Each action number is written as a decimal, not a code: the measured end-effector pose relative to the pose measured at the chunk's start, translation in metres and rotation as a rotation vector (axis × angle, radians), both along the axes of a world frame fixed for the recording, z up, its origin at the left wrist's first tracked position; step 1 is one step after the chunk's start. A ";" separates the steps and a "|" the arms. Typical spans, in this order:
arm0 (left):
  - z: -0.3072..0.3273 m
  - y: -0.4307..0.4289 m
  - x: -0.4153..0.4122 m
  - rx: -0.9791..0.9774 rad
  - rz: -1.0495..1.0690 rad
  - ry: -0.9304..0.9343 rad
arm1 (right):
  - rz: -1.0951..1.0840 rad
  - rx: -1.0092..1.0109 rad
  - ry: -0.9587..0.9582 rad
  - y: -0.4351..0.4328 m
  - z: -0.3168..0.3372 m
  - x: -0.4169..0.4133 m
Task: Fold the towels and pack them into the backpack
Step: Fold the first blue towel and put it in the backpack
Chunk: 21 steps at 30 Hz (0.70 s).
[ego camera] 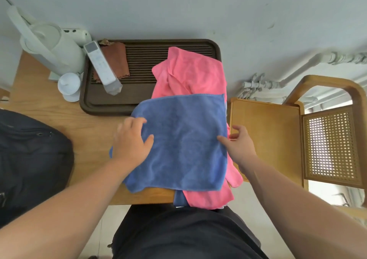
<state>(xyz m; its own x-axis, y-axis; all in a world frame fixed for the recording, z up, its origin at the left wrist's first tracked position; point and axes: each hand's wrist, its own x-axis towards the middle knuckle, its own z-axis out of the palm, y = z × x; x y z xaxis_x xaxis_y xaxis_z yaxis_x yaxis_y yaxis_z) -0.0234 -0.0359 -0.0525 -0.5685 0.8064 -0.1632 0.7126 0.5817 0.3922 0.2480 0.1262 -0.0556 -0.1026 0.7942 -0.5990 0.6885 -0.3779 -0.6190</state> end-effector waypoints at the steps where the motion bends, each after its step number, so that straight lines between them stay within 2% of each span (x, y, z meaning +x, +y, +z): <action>1: -0.005 -0.010 0.010 -0.038 -0.021 0.002 | 0.007 0.026 -0.042 -0.007 -0.003 0.007; 5: -0.016 -0.037 0.040 -0.225 0.004 0.040 | 0.139 0.021 -0.217 -0.028 -0.008 0.026; 9: -0.014 -0.048 0.057 -0.292 0.044 0.100 | 0.290 -0.098 -0.136 -0.042 -0.008 0.034; 11: -0.009 -0.051 0.065 -0.284 0.056 0.116 | 0.345 -0.063 -0.077 -0.046 -0.009 0.036; 16: 0.003 -0.063 0.086 -0.286 0.145 0.101 | 0.310 -0.011 0.073 -0.051 -0.008 0.043; 21: 0.009 -0.083 0.101 -0.302 0.215 0.065 | 0.358 -0.044 -0.072 -0.049 -0.007 0.058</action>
